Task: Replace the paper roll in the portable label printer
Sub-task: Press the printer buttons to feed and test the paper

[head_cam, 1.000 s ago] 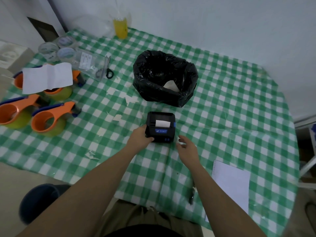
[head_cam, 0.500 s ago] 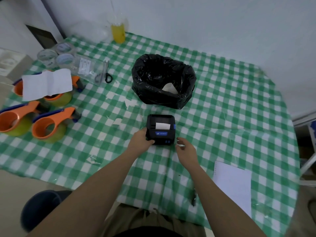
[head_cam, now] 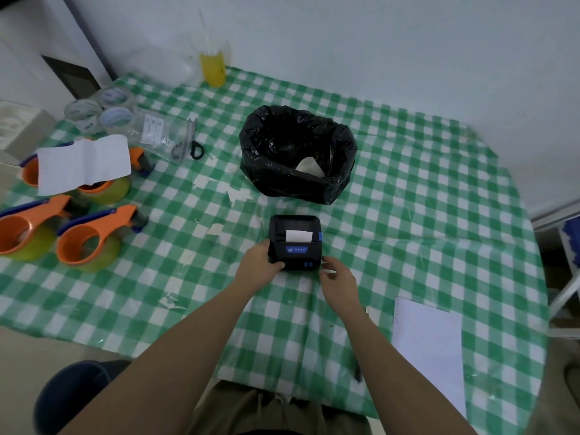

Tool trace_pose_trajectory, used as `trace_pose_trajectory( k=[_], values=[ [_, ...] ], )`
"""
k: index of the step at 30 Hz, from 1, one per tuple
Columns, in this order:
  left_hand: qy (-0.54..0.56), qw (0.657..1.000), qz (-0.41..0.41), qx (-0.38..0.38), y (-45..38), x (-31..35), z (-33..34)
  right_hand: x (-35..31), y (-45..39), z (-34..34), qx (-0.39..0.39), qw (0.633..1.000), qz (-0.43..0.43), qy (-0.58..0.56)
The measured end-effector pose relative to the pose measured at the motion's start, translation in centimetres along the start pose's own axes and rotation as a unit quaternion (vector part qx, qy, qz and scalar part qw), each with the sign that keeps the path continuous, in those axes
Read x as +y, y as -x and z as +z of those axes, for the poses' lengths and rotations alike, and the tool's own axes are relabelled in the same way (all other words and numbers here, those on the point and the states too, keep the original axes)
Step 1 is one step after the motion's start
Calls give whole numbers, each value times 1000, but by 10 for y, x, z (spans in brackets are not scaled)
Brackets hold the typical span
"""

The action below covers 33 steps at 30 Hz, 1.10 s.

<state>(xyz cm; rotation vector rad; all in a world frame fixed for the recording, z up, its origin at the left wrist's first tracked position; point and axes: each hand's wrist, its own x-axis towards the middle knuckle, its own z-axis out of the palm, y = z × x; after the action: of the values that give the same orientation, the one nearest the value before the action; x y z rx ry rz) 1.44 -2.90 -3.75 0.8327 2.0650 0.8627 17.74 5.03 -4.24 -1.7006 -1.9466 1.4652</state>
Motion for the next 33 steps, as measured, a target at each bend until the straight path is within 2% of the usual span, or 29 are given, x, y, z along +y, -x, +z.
trace_pose_trajectory(
  k=[33],
  values=[
    [6,1000,-1,4,4,3,-1,-7,5,-3,-8,999,-4,39]
  ],
)
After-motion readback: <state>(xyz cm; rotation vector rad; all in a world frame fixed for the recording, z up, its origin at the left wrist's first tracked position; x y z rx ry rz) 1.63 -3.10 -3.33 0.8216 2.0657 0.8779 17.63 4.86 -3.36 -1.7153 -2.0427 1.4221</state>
